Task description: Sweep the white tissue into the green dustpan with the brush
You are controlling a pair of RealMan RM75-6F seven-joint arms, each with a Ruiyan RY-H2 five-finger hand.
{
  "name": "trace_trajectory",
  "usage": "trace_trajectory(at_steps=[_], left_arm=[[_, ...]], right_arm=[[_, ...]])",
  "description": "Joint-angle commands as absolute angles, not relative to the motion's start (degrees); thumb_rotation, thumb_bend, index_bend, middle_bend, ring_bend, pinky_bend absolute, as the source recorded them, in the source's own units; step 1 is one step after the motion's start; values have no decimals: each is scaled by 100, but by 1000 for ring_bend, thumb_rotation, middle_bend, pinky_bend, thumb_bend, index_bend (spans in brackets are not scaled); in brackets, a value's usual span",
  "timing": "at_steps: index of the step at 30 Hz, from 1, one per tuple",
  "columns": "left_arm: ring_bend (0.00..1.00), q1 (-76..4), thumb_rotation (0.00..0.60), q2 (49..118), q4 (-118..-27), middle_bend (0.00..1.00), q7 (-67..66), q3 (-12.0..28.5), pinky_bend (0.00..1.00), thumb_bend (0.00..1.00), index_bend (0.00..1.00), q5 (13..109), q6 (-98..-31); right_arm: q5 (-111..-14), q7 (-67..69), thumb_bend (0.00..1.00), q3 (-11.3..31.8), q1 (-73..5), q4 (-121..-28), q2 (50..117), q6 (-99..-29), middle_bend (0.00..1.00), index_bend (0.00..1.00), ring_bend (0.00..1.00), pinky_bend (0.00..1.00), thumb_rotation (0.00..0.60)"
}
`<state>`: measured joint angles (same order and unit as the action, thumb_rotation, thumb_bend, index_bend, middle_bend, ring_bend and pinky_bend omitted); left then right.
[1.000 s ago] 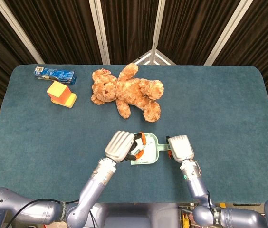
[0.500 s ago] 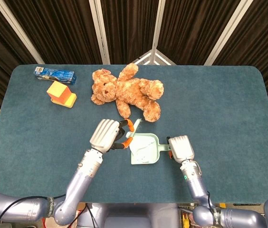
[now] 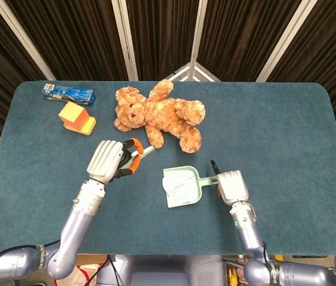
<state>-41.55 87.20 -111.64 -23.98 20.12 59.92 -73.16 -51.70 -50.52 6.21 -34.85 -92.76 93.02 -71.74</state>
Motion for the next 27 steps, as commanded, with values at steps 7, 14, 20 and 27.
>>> trace_trajectory(at_steps=[7,14,20,27], left_arm=[[1000,-3981,600,7696,-11481,1000,-3514,1466,1000,633,823,6283,-7321],[1000,-3804,600,7014,-11343,1000,-4283,983,1000,633,823,6357,-7318],[1000,-3783,600,6716,-10974,1000,-5158,507,1000,634,823,6245,-7124],[944,-3771,600,6972,-10543,932,-6082,70,1000,410,583,6115,-7063]], right_arm=[[-5359,-4889,492,599,-3315,-9681,8838,-7375,856,0,864,897,600],[-5483,-4734,493,576,-3193,-10018,8562,-7475,856,0,865,897,600],[-5576,-4656,493,581,-3149,-10186,8432,-7511,856,0,865,897,600],[-5593,-4614,493,579,-3132,-10263,8382,-7479,856,0,864,897,600]])
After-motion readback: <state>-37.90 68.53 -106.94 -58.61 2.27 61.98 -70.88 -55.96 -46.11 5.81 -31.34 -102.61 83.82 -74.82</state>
